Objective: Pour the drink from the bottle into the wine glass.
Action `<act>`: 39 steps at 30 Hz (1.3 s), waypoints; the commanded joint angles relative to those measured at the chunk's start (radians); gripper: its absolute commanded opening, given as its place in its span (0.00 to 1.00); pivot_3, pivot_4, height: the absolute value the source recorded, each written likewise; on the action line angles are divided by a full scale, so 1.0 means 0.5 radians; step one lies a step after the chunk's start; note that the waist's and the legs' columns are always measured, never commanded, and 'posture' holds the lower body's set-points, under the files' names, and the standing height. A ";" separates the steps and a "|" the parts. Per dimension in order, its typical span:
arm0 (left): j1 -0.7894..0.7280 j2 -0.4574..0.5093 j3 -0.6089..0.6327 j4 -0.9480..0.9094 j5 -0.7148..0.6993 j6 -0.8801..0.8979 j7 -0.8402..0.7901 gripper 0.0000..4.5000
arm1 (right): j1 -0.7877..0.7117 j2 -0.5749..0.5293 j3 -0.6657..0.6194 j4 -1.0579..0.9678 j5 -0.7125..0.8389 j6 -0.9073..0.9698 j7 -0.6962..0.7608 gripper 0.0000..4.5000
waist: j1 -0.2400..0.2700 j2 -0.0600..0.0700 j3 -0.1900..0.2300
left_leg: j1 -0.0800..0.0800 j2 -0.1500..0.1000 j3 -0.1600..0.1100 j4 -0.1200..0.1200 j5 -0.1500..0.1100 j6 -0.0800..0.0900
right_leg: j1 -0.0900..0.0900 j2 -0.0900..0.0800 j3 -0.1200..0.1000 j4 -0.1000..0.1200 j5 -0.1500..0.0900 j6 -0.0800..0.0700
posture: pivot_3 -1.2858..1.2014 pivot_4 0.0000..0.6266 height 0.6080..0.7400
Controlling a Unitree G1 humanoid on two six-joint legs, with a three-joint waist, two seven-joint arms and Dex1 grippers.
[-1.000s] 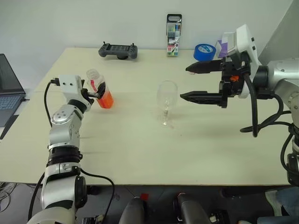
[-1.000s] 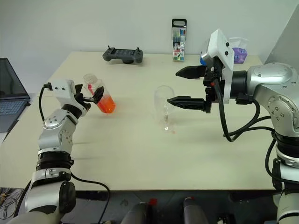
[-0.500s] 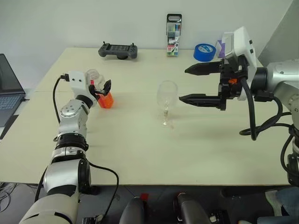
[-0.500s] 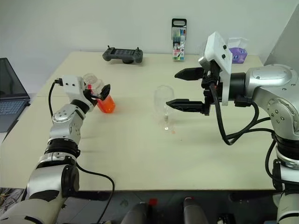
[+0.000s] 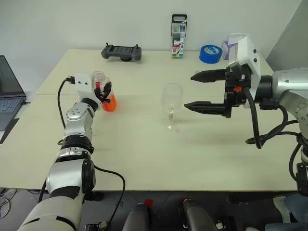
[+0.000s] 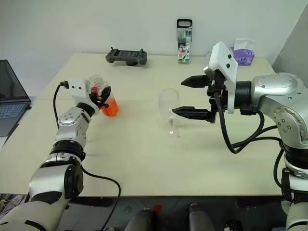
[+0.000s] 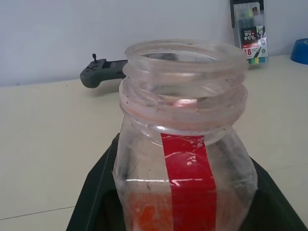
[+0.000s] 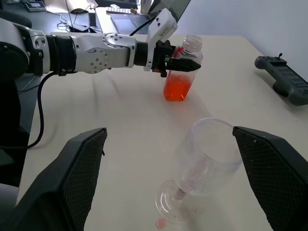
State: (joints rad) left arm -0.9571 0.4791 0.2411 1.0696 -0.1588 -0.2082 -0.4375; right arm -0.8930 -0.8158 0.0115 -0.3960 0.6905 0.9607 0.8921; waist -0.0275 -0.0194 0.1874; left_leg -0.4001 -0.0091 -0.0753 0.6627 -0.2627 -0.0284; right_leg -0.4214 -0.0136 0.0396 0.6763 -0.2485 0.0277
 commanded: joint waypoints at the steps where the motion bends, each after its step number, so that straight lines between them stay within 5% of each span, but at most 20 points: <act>1: -0.242 -0.027 -0.010 -0.060 0.005 -0.112 0.016 0.39 | 0.156 -0.032 -0.180 -0.161 0.050 0.038 -0.108 1.00 | 0.007 -0.005 0.003 | -0.001 0.000 0.000 0.000 0.000 0.000 | 0.000 0.000 -0.002 0.000 0.000 0.000 | 0.52 0.24 1.00; 4: -0.370 -0.037 -0.178 -0.070 0.207 -0.207 0.066 0.39 | 0.369 -0.052 -0.329 -0.324 0.109 0.103 -0.213 1.00 | 0.032 -0.007 0.004 | -0.005 -0.001 -0.001 0.002 0.000 0.000 | 0.000 0.000 -0.007 -0.003 0.000 0.000 | 0.52 0.24 1.00; 13: -0.603 0.041 -0.633 -0.001 0.730 -0.719 0.099 0.39 | 0.887 0.360 -0.564 -0.788 0.021 0.015 -0.928 1.00 | 0.027 -0.008 0.004 | 0.000 -0.006 0.005 0.000 0.000 0.000 | 0.000 0.000 0.005 0.000 -0.001 0.001 | 0.52 0.24 1.00; 20: -0.651 0.096 -0.843 0.051 1.001 -1.160 0.205 0.39 | 1.205 0.728 -0.430 -0.994 -0.280 -0.213 -1.383 1.00 | 0.003 -0.008 0.004 | -0.001 -0.001 0.006 0.001 0.000 0.000 | 0.000 0.011 0.001 0.005 -0.001 0.002 | 0.52 0.24 1.00; 25: -0.698 0.051 -0.907 0.104 1.108 -1.280 0.336 0.39 | 1.452 0.772 -0.257 -1.037 -0.406 -0.362 -1.387 1.00 | 0.001 -0.008 0.004 | -0.001 -0.002 0.007 0.001 0.000 0.000 | 0.000 0.011 0.001 0.003 -0.002 0.003 | 0.52 0.24 1.00; 39: -0.796 0.072 -1.174 0.177 1.494 -1.477 0.668 0.39 | 1.456 0.849 -0.046 -0.992 -0.573 -0.491 -1.417 1.00 | -0.003 -0.008 0.004 | 0.000 -0.001 0.008 0.002 0.000 0.000 | 0.001 0.013 0.002 0.005 -0.002 0.004 | 0.52 0.24 1.00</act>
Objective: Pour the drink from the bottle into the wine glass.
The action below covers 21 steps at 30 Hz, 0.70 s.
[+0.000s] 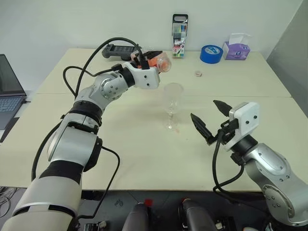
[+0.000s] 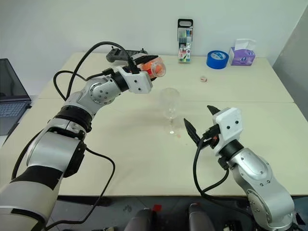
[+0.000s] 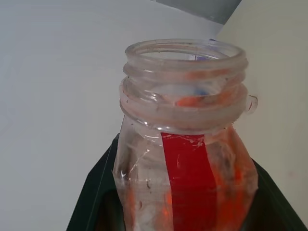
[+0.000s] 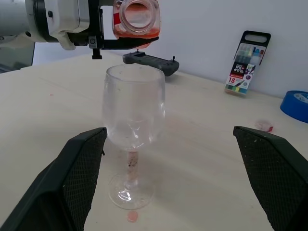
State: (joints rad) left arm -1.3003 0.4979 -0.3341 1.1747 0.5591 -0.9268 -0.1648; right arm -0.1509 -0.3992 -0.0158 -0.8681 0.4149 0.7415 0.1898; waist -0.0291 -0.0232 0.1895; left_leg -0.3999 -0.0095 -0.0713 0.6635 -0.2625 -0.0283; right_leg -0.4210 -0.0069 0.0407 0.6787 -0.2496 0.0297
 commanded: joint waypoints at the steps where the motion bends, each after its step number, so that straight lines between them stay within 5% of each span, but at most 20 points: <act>1: -0.119 0.043 -0.042 -0.034 0.090 -0.045 0.160 0.39 | -0.029 0.019 0.016 -0.045 -0.032 -0.054 -0.012 1.00 | 0.000 0.000 0.000 | 0.000 0.000 0.000 0.000 0.000 0.000 | 0.000 0.000 0.000 0.000 0.000 0.000 | 0.52 0.24 1.00; 21: -0.226 0.122 -0.307 -0.028 0.483 -0.177 0.611 0.39 | -0.047 0.038 0.007 0.016 -0.119 -0.086 0.011 1.00 | 0.000 0.000 0.000 | 0.000 0.000 0.001 0.000 0.000 0.000 | 0.000 0.000 0.000 0.001 0.000 0.000 | 0.52 0.24 1.00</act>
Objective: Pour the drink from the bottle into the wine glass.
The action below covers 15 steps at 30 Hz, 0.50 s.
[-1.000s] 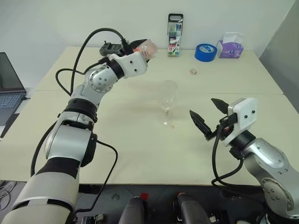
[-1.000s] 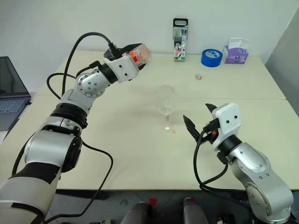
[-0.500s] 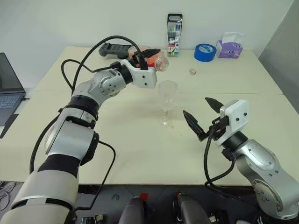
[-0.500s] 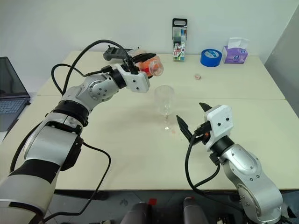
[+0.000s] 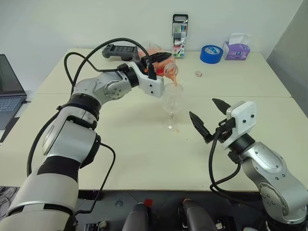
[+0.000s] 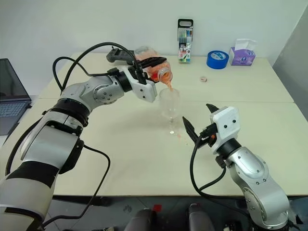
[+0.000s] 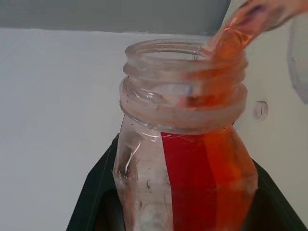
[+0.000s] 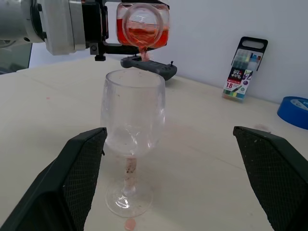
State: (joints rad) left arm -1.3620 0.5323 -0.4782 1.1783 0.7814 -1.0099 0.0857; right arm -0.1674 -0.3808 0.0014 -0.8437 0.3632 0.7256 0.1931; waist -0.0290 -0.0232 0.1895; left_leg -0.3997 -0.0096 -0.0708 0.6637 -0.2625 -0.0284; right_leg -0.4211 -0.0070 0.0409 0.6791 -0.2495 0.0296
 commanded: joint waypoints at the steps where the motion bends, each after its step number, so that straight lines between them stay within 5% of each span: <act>1: -0.106 0.056 -0.028 -0.032 0.052 -0.012 0.130 0.39 | -0.014 0.001 -0.028 -0.031 -0.017 -0.055 0.007 1.00 | 0.000 0.000 0.000 | 0.000 0.000 0.000 0.000 0.000 0.000 | 0.000 0.000 0.000 0.000 0.000 0.000 | 0.52 0.24 1.00; 15: -0.142 0.089 -0.154 -0.014 0.232 0.033 0.399 0.39 | -0.021 -0.009 -0.036 0.000 -0.030 -0.083 0.041 1.00 | 0.000 0.000 0.000 | 0.000 0.000 0.000 0.000 0.000 0.000 | 0.000 0.000 0.000 0.000 0.000 0.000 | 0.52 0.24 1.00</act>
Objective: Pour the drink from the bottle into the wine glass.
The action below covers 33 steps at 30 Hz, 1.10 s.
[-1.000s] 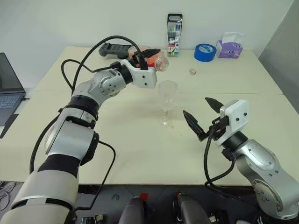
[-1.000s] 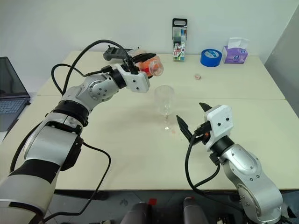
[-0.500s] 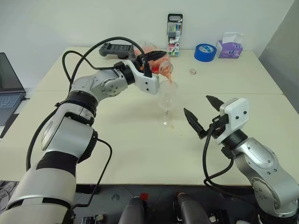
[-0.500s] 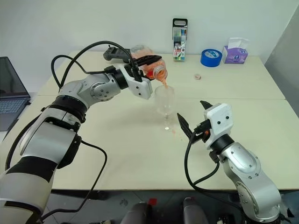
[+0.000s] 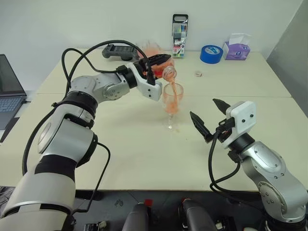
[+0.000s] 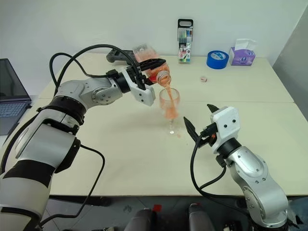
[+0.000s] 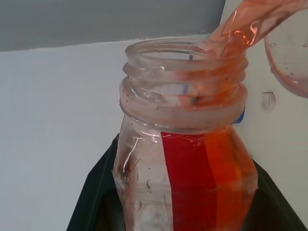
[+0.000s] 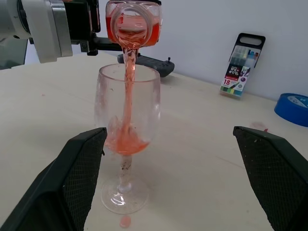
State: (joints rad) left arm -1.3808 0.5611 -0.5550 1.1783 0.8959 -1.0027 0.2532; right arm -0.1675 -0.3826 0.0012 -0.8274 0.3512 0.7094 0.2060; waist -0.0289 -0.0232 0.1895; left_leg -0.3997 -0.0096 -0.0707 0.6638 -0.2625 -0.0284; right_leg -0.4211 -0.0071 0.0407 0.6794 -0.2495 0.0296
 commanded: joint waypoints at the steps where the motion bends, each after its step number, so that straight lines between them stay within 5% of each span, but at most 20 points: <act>1: -0.106 0.032 -0.003 -0.012 0.009 0.020 0.069 0.39 | -0.023 -0.006 -0.038 -0.031 -0.006 -0.052 0.019 1.00 | 0.000 0.000 0.000 | 0.000 0.000 0.000 0.000 0.000 0.000 | 0.000 0.000 0.000 0.000 0.000 0.000 | 0.52 0.24 1.00; 33: -0.084 0.019 0.070 0.030 -0.133 -0.022 -0.084 0.39 | -0.057 -0.009 0.019 -0.035 -0.021 -0.027 0.085 1.00 | 0.000 0.000 0.000 | 0.000 0.000 0.000 0.001 0.000 0.000 | 0.000 0.000 0.000 0.001 0.000 0.000 | 0.52 0.24 1.00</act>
State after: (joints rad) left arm -1.3891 0.5640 -0.5604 1.1898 0.8887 -0.9997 0.2340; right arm -0.1745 -0.3815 0.0235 -0.8213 0.3351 0.7078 0.2395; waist -0.0290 -0.0233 0.1894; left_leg -0.3996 -0.0097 -0.0706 0.6646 -0.2625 -0.0285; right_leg -0.4211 -0.0073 0.0408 0.6801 -0.2494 0.0294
